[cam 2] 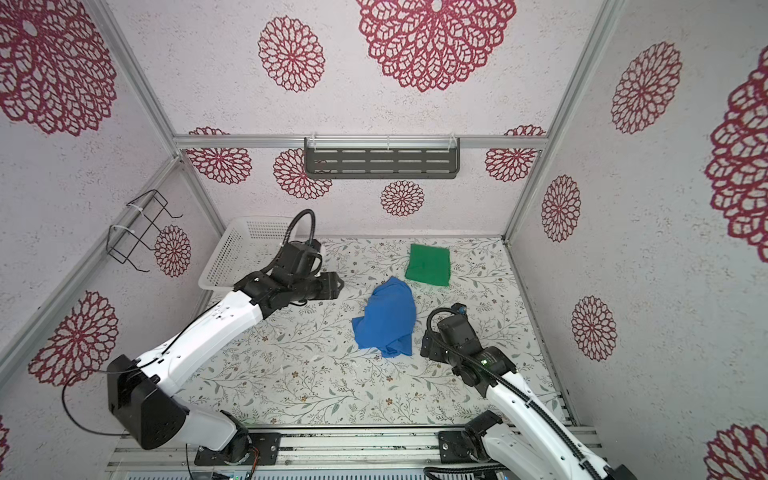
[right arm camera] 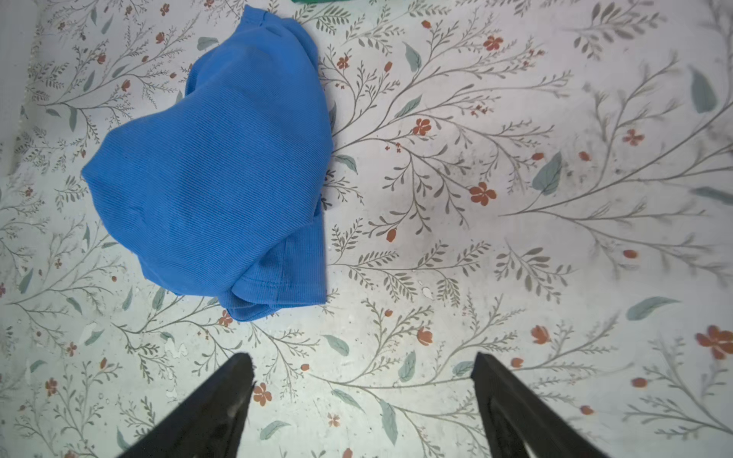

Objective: Fold and stack the tank tops

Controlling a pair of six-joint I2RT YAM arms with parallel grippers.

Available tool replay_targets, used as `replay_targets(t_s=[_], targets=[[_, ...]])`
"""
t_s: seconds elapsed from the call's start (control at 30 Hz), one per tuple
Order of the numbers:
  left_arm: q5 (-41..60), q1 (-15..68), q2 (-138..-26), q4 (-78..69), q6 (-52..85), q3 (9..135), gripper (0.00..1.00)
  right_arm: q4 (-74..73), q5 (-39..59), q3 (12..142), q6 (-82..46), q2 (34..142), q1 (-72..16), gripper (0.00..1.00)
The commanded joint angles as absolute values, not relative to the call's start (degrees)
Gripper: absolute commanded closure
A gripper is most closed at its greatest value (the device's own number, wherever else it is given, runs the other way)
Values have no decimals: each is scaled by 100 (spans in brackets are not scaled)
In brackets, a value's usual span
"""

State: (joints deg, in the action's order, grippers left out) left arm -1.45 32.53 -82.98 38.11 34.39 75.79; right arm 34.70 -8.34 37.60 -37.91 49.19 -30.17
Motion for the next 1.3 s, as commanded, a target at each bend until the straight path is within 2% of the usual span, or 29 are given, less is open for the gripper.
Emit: replay_targets(t_s=[0.0,0.1,0.2,0.3,0.5,0.63,0.77,0.87,1.1,1.13,1.27], targets=[[-103,3344,-8002,3892,3942,6983,49,2936,-448,3802,-4004,5426,-3141,23],[428,3690,-8065,2908,4572,6006,55,2520,-489,3915,-4025,6035,-3494,32],[757,4077,-8430,2085,5126,5706,53,2225,-430,4117,-3964,6600,-3681,37],[734,4406,-9020,1765,5344,5885,43,1903,-287,4109,-4069,6892,-3708,42],[726,4474,-10177,1675,5361,6608,43,1534,-432,3779,-4432,7028,-3717,47],[685,4457,-10678,2147,5130,7188,55,1403,-474,3681,-4506,7227,-3720,47],[740,4422,-10650,2189,5109,7289,82,1342,-625,3529,-4613,7369,-3718,49],[545,4419,-10494,2479,4990,7373,98,1072,-613,3331,-4710,7454,-3701,53],[493,4412,-9998,2648,4949,7431,100,443,-448,3309,-4724,8026,-3683,58],[505,4412,-9910,2737,4940,7508,100,454,-467,3330,-4720,8119,-3675,62],[472,4412,-9516,2987,4844,7743,100,544,-543,3323,-4687,8105,-3682,91]])
